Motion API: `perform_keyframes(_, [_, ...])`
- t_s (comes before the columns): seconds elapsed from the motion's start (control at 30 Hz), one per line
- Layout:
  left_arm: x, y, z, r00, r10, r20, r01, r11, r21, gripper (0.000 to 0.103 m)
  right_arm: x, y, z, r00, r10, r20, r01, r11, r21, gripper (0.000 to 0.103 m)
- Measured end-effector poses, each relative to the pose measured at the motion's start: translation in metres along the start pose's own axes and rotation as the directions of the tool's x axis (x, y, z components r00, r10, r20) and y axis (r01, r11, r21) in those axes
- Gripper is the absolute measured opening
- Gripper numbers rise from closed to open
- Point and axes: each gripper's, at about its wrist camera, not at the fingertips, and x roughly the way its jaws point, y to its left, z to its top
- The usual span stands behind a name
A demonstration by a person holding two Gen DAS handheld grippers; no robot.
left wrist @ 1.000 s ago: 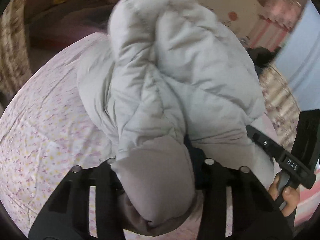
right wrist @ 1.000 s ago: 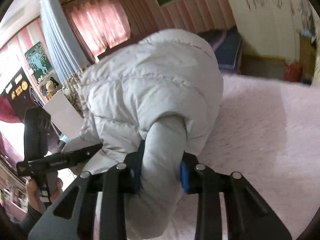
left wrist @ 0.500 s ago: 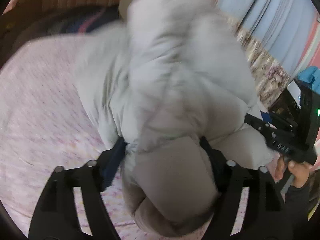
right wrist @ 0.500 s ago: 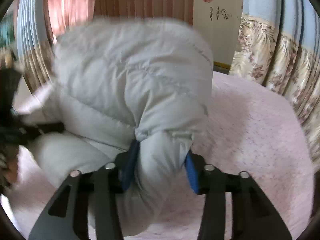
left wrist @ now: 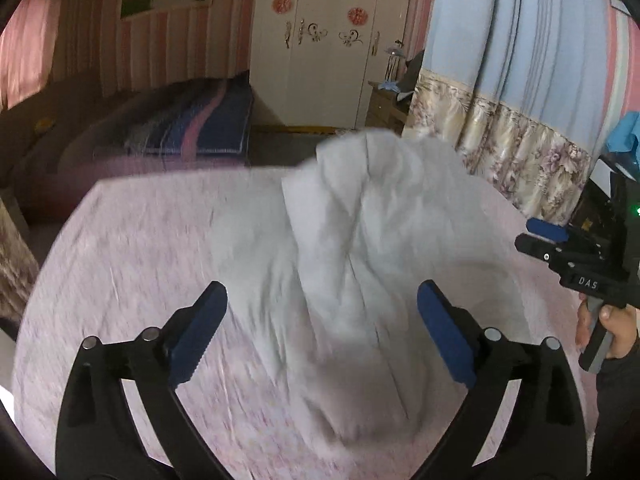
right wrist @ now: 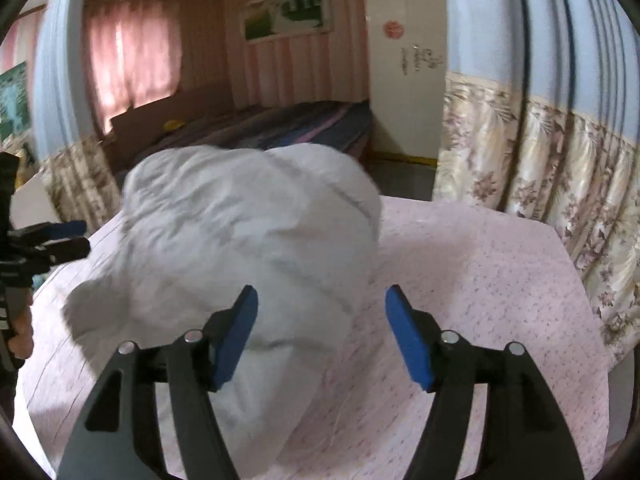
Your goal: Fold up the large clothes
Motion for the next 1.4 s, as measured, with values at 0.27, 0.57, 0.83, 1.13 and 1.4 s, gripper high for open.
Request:
perform_keyframes(0.27, [0.069,0.013,0.044,0.984,-0.115,-0.136,0.118,0.993,0.013,0.055,0.06,0.003,0.022,0.999,-0.033,-0.011,0.033,0.999,-0.038,0.043])
perform_keyframes(0.57, [0.12,0.038,-0.004,0.955,-0.098,-0.281,0.094,0.995,-0.028,0.033,0.142,0.022,0.024,0.991,-0.033,-0.129,0.005,0.976,-0.216,0.03])
perform_keyframes(0.83, [0.146,0.026,-0.018,0.961,-0.01,-0.276,0.02,0.999,0.036,0.033,0.167,0.014,0.017,0.981,-0.081,-0.176,0.045,0.979,-0.201,0.03])
perform_keyframes(1.13, [0.065,0.019,0.0,0.991,0.063,-0.119,-0.052,0.995,0.09,0.054,0.05,0.018,0.021,1.0,-0.008,-0.013,0.006,0.997,-0.077,0.044])
perform_keyframes(1.4, [-0.037,0.004,-0.025,0.992,0.095,0.079,-0.1,0.994,0.053,0.1,-0.054,0.049,-0.012,0.995,-0.042,0.089,0.043,0.999,-0.007,0.093])
